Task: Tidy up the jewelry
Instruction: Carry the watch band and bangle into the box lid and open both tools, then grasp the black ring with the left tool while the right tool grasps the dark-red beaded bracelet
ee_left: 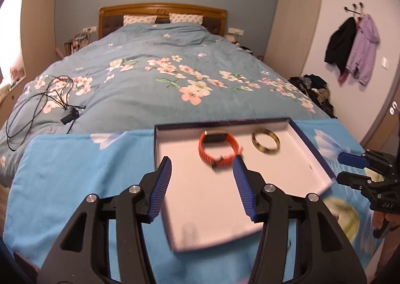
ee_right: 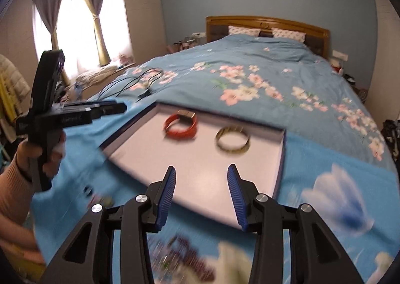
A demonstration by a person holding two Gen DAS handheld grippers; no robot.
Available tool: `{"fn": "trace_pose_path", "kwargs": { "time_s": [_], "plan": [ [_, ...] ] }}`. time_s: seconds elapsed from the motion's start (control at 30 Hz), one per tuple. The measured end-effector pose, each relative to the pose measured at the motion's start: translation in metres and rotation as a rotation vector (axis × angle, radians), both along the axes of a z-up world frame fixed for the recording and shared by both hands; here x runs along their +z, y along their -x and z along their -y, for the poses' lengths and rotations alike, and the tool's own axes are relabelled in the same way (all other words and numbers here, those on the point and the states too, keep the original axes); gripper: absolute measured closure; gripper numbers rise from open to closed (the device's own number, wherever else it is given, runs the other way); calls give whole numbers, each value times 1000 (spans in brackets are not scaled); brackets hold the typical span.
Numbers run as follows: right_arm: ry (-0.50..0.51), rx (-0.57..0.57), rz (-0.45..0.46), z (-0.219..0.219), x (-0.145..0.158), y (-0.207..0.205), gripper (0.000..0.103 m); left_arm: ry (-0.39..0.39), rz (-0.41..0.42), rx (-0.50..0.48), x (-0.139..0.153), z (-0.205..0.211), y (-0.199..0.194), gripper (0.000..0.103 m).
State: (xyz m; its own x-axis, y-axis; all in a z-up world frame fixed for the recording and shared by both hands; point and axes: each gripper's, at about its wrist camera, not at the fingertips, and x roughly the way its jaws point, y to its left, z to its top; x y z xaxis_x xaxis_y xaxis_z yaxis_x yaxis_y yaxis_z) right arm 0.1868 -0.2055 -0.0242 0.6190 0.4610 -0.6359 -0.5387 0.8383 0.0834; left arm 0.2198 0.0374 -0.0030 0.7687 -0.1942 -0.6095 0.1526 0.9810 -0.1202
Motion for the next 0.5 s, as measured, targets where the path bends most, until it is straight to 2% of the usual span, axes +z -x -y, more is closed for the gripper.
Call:
{"fn": "trace_pose_path", "kwargs": {
  "time_s": [0.1, 0.3, 0.5],
  "plan": [
    [26, -8, -8, 3, -12, 18, 63, -24, 19, -14, -3, -2, 35, 50],
    [1, -39, -68, 15, -35, 40, 63, -12, 19, -26, -17, -8, 90, 50],
    [-25, -83, -102, 27, -47, 51, 64, -4, -1, -22, -32, -17, 122, 50]
  ]
}}
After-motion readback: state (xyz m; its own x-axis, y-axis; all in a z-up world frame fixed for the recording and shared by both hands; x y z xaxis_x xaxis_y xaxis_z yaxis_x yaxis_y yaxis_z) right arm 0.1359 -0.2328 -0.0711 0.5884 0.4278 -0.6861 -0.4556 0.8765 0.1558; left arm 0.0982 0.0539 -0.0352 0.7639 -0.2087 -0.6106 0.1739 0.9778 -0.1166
